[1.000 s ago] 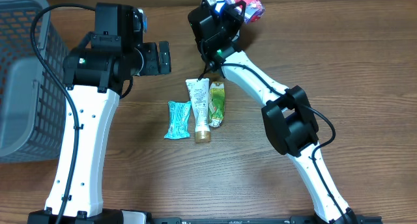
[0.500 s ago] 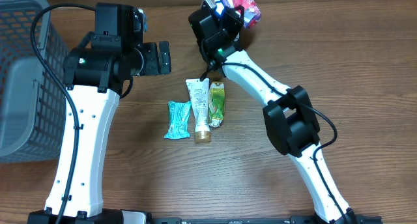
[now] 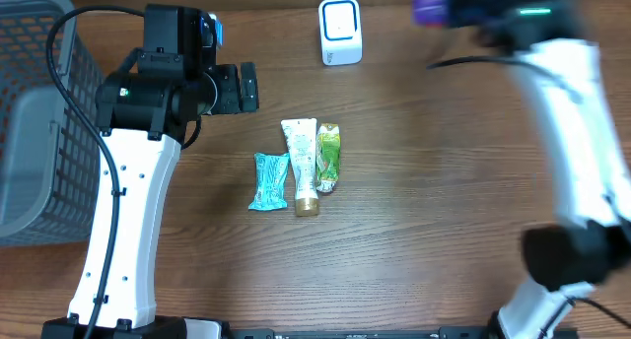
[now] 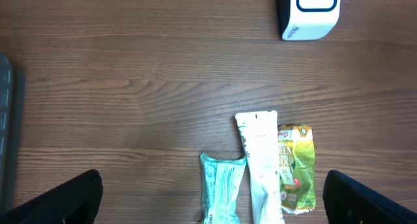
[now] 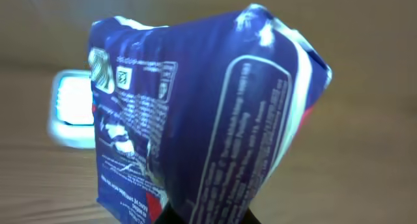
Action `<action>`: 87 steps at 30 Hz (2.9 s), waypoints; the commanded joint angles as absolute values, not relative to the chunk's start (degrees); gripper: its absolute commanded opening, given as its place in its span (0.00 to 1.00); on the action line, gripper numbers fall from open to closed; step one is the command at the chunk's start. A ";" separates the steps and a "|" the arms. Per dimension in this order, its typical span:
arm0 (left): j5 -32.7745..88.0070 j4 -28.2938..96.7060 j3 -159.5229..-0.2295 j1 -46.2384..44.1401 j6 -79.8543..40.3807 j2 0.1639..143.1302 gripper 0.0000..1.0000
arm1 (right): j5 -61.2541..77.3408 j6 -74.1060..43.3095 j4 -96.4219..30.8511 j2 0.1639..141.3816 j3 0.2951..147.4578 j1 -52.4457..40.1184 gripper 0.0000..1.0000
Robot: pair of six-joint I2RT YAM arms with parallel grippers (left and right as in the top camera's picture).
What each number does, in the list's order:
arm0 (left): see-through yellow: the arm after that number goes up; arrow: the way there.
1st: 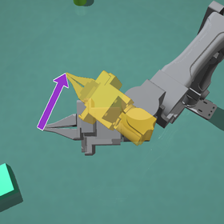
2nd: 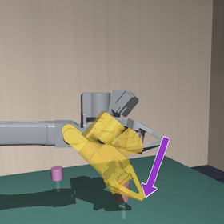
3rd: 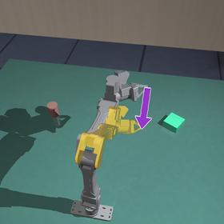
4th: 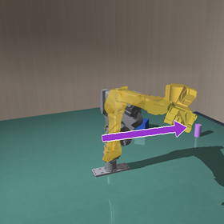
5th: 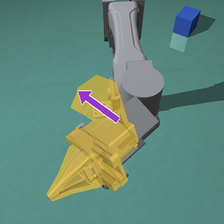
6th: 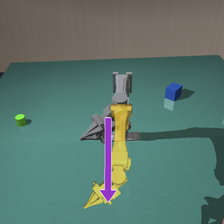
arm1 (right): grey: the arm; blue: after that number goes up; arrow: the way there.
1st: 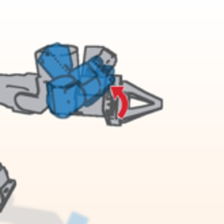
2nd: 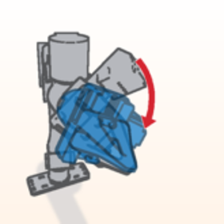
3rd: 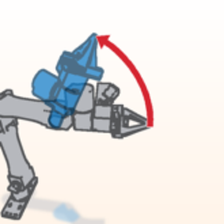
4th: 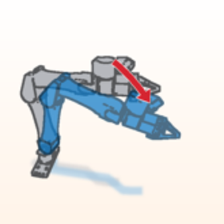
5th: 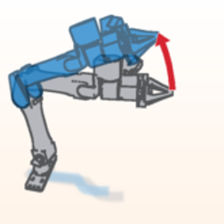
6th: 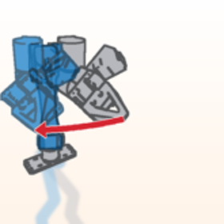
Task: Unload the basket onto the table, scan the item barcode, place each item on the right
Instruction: 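Carry the purple pack right and set it down at the table's right, then move the right gripper to the green tea pouch and grasp it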
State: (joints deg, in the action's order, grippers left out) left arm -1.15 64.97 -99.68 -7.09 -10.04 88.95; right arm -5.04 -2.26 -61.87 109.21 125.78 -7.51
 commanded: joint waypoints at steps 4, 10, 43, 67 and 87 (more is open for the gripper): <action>-1.52 64.93 -99.46 -7.05 -8.78 89.03 0.99 | 25.71 -21.34 -74.89 111.31 122.02 8.62 0.04; -1.50 64.93 -99.46 -7.05 -8.78 89.03 1.00 | 24.47 -23.27 -69.95 111.39 103.68 15.68 0.04; -1.50 64.93 -99.46 -7.09 -8.78 89.03 1.00 | 20.01 -14.74 -66.22 97.71 87.42 11.31 0.98; -1.52 64.93 -99.46 -7.09 -8.78 89.10 1.00 | 3.31 -21.37 -49.50 111.59 86.21 -35.27 0.72; -1.52 64.93 -99.46 -7.09 -8.78 89.14 1.00 | 1.23 -22.13 -50.83 114.89 86.21 -34.52 0.66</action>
